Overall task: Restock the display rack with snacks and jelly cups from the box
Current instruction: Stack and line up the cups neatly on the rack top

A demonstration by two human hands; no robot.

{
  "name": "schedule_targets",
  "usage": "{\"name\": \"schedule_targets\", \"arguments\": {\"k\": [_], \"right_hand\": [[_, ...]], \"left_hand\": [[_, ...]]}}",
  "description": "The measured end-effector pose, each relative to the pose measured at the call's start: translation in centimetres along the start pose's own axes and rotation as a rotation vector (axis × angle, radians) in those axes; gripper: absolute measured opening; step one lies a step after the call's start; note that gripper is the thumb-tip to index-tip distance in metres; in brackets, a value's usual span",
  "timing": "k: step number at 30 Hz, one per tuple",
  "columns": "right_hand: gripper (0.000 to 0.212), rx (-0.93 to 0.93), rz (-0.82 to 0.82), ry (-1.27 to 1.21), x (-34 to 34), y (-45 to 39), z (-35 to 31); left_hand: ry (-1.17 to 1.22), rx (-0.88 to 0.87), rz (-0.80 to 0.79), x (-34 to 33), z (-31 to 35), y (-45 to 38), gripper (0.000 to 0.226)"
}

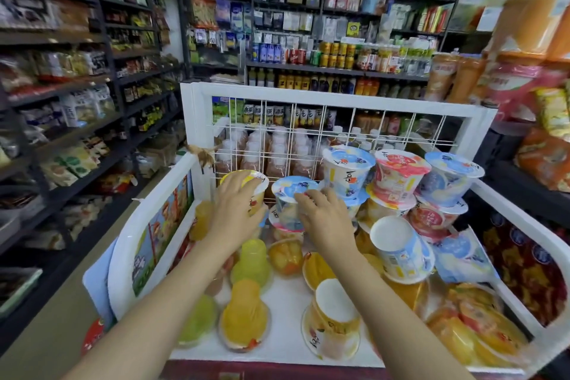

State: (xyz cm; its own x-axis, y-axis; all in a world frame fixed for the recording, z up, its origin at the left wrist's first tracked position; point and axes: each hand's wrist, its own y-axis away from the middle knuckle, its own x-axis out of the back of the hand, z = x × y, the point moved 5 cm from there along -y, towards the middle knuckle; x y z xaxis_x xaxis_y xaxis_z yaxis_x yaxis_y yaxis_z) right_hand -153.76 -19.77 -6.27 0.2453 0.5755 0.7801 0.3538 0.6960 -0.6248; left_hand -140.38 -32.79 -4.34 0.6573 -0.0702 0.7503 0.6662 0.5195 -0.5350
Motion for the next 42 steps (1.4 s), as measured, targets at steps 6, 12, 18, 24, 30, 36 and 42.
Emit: {"name": "schedule_targets", "arguments": {"k": [6,12,18,24,30,36,42], "right_hand": [[0.058,-0.01,-0.097,0.014,-2.2,-1.1,-0.9],[0.058,-0.036,-0.167,-0.035,-3.2,-2.3,-0.9],[0.054,-0.014,-0.149,-0.01,-3.3,-1.9,-1.5],[0.05,0.127,-0.039,-0.077,1.3,0.5,-1.3],[0.034,-0.109,0.188,-0.22,8.9,6.7,6.5],[0.075,-0.285,-0.127,-0.457,8.6,10.9,13.7],[0.087,-0.279,-0.21,-0.543,6.1,10.1,14.6]], "left_hand": [[-0.163,0.05,-0.215,-1.8,-2.4,-0.5,0.06],[-0.129,0.068,-0.21,-2.6,-2.9,0.2,0.063],[-0.125,0.061,-0.211,-2.4,-2.9,0.5,0.065],[0.078,0.152,-0.271,0.0,-3.0,-0.4,0.062],[0.319,-0.015,-0.155,-1.9,8.2,3.9,0.049],[0.146,-0.041,-0.406,-10.2,14.9,7.7,0.065],[0.008,0.039,-0.429,-11.4,14.8,8.4,0.056]]}}
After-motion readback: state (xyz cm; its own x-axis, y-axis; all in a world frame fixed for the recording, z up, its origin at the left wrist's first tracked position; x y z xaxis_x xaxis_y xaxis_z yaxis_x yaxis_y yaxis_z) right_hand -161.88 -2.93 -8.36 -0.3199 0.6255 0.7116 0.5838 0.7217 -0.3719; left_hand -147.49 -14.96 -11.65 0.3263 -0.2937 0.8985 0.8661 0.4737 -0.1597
